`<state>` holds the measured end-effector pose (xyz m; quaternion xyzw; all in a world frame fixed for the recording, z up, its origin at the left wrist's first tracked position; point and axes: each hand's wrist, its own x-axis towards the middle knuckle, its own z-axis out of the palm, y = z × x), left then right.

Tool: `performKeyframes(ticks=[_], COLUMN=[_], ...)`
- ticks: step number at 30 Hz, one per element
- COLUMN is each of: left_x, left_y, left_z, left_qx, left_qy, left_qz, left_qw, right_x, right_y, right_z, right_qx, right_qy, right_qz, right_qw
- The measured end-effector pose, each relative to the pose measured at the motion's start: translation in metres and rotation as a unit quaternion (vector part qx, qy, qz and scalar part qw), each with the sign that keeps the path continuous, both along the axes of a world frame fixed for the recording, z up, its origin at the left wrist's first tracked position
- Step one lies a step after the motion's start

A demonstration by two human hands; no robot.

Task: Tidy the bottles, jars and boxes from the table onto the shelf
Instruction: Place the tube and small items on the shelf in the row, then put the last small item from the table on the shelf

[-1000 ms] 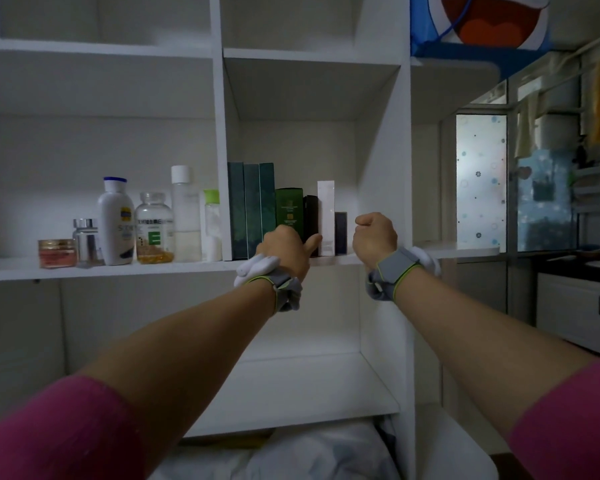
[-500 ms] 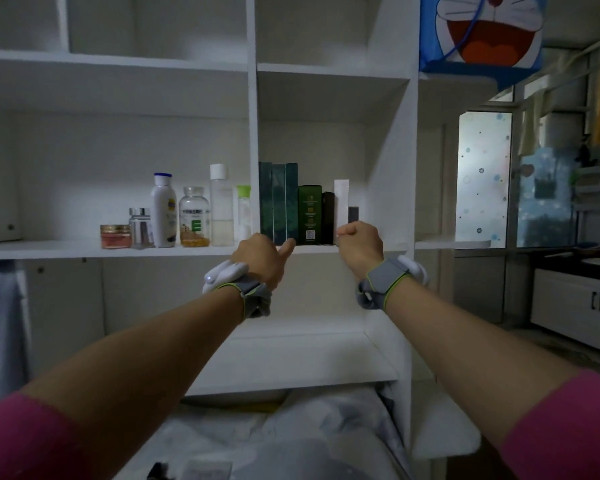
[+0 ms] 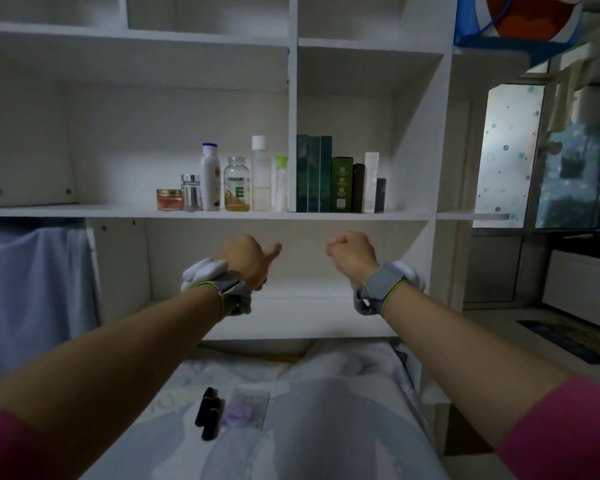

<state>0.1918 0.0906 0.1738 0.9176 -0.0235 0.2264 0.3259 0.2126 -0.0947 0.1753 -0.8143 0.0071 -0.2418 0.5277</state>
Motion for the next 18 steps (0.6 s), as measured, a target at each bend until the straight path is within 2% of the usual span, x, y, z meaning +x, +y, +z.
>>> performKeyframes(ticks=[3,5,10,18], left_x=[-0.005,-0.014,-0.038,-0.054], left_y=[0.023,0.030,0.048,0.089], left_z=[-0.014,-0.020,-0.041,-0.089], left_qx=[-0.029,-0.020,0.016,0.024], left_qy=[0.083,0.129,0.134,0.175], left_qz=[-0.036,-0.013,0.020,0.034], left_qw=[0.995,0.991,0.991,0.984], right_x=[-0.007,-0.012,-0.022,-0.031], right_y=[0.013,0.019,0.035,0.060], right_z=[-0.018,-0.030,-0.059,-0.107], right_qx=[-0.007,-0.013,-0.016,-0.074], right_qy=[0.022,0.033,0.084,0.174], right_qz=[0.024,0.039,0.095,0.128], right_qw=[0.999,0.999,0.992,0.974])
